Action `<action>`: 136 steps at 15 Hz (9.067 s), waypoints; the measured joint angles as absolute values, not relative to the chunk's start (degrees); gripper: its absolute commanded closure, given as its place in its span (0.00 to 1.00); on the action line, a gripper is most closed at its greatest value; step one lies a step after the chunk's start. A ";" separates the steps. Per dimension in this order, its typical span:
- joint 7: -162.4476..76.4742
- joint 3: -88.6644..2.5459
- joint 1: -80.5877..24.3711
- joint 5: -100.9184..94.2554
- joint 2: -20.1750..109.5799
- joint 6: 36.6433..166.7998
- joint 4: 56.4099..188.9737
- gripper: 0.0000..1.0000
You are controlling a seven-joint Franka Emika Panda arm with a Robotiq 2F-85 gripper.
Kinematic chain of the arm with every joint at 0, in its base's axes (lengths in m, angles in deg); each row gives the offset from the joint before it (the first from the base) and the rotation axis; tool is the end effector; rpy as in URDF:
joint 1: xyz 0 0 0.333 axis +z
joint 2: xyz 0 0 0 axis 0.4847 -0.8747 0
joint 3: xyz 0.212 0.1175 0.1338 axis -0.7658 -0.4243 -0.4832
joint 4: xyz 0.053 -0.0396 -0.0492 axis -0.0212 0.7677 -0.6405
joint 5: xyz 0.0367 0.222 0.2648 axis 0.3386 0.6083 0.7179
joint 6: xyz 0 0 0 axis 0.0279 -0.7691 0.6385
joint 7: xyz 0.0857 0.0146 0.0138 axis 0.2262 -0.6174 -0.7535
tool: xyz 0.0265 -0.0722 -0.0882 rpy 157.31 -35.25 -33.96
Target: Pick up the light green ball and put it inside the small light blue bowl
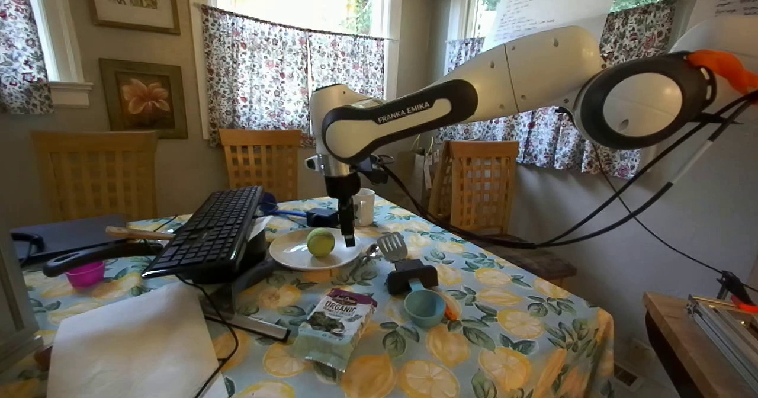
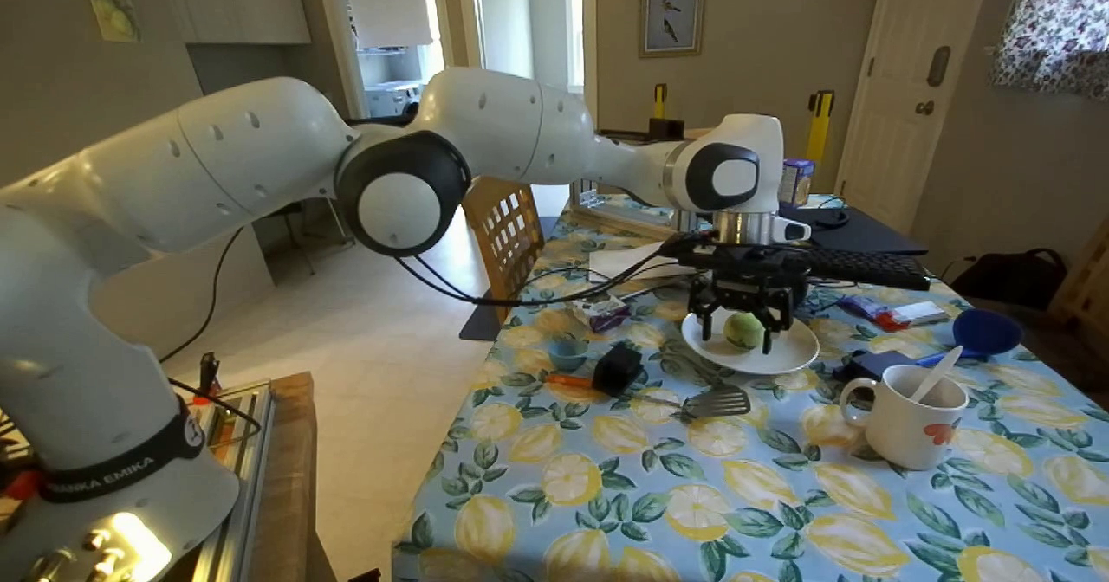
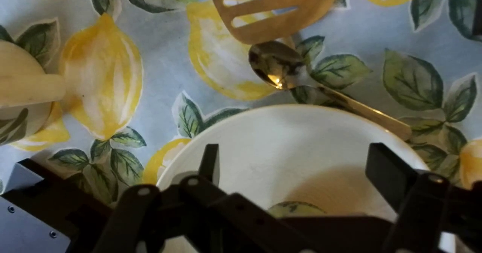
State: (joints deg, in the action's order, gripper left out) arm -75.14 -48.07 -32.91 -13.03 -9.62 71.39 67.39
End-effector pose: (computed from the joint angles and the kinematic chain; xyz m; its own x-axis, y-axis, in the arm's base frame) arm 0.7137 -0.0622 0.2007 0.8817 0.4477 -0.1489 0.4669 -0.8735 0.1378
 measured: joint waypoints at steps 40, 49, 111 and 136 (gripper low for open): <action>-76.63 -53.07 -34.83 -11.05 -11.86 84.36 67.50 0.56; -82.26 -55.48 -34.95 -11.05 -9.29 81.23 68.10 0.59; -50.18 -47.97 -25.89 -25.99 45.49 116.32 160.78 0.59; -70.76 -51.67 -26.96 -17.51 40.77 110.79 155.72 0.00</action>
State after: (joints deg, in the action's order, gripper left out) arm -70.76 -51.67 -26.96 -17.51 40.77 110.79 155.72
